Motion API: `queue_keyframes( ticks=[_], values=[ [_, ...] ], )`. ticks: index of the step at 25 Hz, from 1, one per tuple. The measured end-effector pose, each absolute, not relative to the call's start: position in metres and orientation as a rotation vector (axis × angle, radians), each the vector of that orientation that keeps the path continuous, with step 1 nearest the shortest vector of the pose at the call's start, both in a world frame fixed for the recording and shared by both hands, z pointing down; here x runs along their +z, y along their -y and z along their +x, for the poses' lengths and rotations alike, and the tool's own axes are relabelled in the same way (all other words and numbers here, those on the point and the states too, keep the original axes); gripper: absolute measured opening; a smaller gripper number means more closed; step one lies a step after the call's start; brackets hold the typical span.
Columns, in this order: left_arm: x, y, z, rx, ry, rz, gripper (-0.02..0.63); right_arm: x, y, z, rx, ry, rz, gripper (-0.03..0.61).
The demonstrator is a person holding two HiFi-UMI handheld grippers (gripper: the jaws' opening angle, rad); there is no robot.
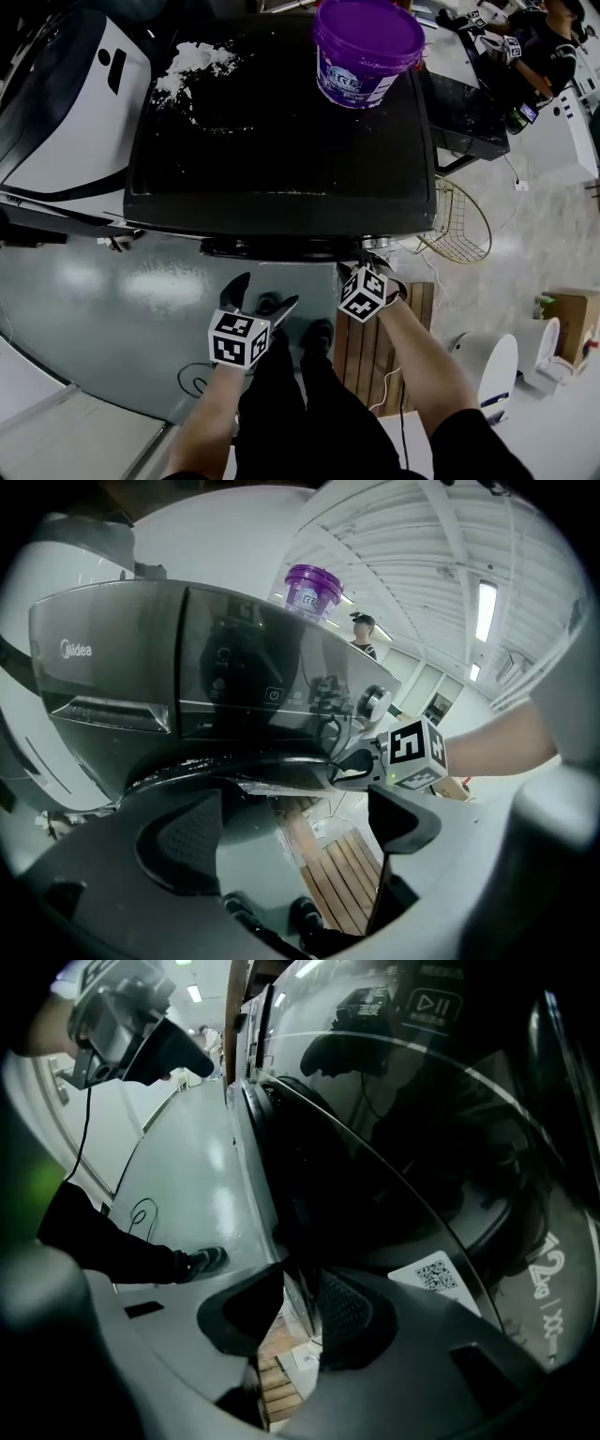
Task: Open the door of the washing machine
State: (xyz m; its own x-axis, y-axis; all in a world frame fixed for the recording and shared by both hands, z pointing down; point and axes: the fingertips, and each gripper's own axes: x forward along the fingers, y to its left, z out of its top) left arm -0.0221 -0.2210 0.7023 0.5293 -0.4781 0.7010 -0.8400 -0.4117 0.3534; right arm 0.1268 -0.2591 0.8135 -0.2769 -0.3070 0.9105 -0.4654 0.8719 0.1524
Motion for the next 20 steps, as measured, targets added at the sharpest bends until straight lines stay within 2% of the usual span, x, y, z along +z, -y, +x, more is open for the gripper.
queue_keyframes(
  ticks=[10, 20],
  values=[
    [0.7, 0.215, -0.03, 0.638, 1.126, 2.038, 0.509, 0.817, 0.258, 0.126, 0.067, 1.866, 0.503, 0.123],
    [0.701, 0.205, -0.045, 0.638, 1.186, 1.979, 0.509, 0.814, 0.256, 0.129, 0.121, 1.868, 0.519, 0.106]
  ],
)
